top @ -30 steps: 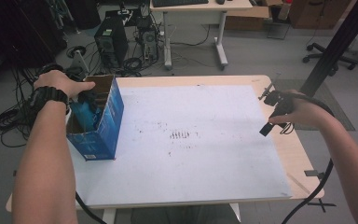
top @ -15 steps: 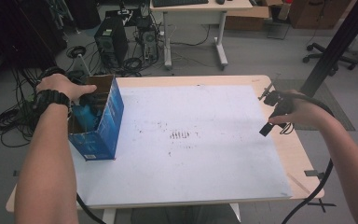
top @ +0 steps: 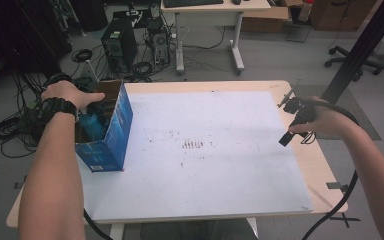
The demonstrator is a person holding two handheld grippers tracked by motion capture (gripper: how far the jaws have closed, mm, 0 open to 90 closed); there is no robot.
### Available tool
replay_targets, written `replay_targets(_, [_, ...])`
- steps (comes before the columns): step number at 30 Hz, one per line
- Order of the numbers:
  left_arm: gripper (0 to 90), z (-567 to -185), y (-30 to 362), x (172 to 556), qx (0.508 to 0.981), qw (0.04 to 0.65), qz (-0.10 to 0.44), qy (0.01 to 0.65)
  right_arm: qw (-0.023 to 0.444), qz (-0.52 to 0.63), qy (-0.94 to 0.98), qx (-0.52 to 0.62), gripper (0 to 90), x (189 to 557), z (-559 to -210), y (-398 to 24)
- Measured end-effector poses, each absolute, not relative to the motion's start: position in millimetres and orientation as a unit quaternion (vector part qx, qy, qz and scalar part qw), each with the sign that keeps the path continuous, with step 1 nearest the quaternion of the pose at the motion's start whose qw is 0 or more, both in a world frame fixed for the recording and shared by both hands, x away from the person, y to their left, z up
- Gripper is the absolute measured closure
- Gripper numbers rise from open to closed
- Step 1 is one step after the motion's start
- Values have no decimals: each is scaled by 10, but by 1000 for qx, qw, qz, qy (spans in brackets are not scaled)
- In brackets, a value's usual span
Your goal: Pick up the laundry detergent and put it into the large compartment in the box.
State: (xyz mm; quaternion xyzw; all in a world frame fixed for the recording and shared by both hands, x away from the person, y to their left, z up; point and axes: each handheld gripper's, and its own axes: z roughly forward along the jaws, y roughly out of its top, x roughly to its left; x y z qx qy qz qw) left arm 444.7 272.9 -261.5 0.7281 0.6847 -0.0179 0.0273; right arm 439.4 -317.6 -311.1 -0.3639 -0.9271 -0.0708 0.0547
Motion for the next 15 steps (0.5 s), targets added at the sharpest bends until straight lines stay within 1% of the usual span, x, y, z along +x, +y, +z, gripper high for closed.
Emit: replay_targets(15, [376,-2709,2719,4459,730,22,-19,683,57,-71,-926,-366,121,4389,-3137,-3200])
